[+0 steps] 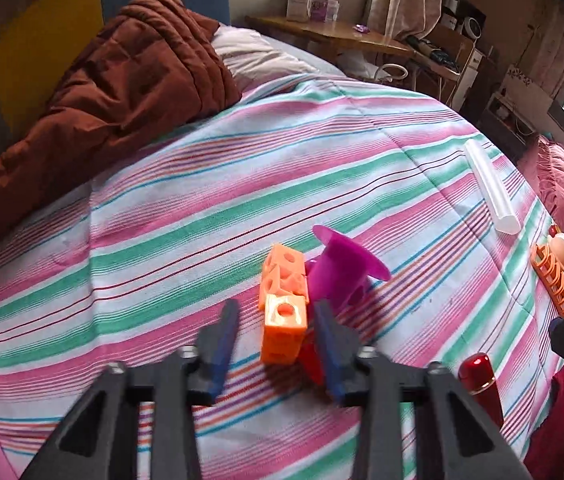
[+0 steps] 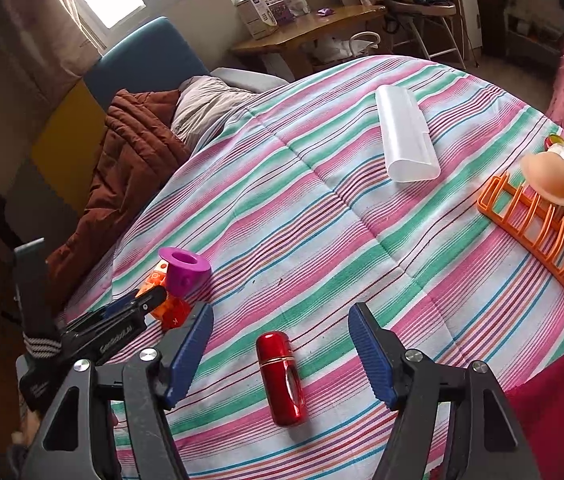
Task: Organize rigid objects
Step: 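Lower the left tool onto the orange block and close it, then grasp the red canister with the right tool while the left tool lifts the orange block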
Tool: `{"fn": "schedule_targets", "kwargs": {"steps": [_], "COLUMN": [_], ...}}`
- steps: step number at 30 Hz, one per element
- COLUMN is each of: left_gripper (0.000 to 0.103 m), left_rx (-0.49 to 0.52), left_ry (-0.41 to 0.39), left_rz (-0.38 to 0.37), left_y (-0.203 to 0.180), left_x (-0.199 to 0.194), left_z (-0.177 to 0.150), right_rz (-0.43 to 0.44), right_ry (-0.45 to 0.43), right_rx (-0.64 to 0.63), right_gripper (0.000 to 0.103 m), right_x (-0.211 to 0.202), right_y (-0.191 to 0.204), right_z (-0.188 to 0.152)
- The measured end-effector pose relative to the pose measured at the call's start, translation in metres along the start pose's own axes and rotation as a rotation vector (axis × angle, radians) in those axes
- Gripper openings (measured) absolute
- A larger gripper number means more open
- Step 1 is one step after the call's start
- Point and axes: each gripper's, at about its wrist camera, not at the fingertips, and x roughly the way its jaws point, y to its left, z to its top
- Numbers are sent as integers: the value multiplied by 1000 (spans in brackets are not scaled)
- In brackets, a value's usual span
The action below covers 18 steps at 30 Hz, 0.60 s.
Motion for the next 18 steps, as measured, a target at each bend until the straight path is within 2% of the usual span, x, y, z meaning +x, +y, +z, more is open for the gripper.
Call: {"fn": "schedule_targets", "kwargs": {"steps": [3,11,18], "left_gripper": [19,18,18], "left_rx": [-29,-49,-94], "left_ry": [-24,-73,-96], "left_rz": [-43,8,67], "left_y": [9,19,20], "left_x": [-6,-48,-82], "left_z": [-5,-59,-109], "right_rz": [-11,-43,-67], "right_ry": [-5,40,140], "right_rx": [-14,-32,-138], "right_gripper": [71,71,70], "right_x": [0,12,35], "right_y": [1,2,19], "right_z": [0,-3,-17]}}
